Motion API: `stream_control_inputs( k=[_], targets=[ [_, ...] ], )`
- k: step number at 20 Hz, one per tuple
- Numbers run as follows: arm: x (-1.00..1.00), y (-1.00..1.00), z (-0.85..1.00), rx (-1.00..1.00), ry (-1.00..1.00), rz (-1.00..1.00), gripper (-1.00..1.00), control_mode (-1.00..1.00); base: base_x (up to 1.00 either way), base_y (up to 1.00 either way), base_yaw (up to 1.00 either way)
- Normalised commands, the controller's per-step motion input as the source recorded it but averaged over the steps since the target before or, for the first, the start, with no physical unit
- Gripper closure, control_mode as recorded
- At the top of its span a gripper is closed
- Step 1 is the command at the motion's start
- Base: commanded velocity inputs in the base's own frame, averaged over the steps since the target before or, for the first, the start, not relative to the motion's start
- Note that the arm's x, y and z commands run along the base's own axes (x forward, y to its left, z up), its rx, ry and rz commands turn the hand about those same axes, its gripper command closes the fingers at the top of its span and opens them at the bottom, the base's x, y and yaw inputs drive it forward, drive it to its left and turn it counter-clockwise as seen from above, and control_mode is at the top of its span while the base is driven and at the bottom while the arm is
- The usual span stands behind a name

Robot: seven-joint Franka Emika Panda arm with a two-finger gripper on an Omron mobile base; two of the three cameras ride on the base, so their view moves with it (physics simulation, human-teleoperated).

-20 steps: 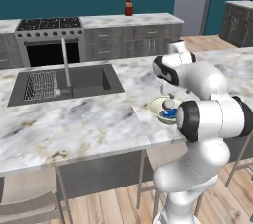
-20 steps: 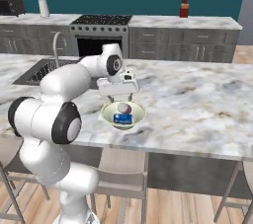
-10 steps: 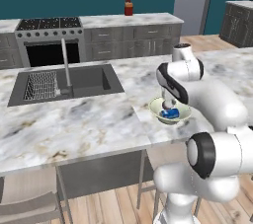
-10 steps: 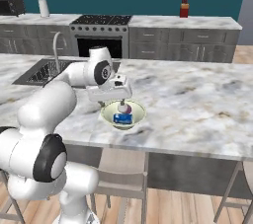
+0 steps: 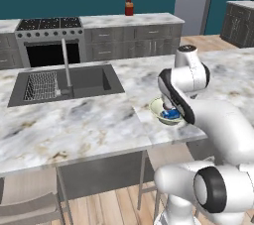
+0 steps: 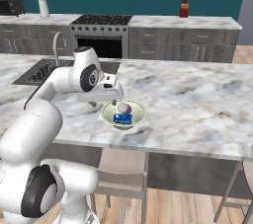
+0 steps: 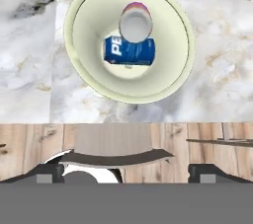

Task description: Open the fridge, grab two sodas, and place both sodas inside the bowl with ice on the dining counter.

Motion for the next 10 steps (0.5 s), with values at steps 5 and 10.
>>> stream_control_inputs(
  k=[5, 10],
  targets=[
    [-0.50, 0.00, 0.16, 0.03, -0.24, 0.00, -1.00, -1.00, 0.00, 0.00, 0.00],
    [-0.35, 0.00, 0.02, 0.05, -0.32, 0.01, -1.00, -1.00, 0.00, 0.00, 0.00]
  ],
)
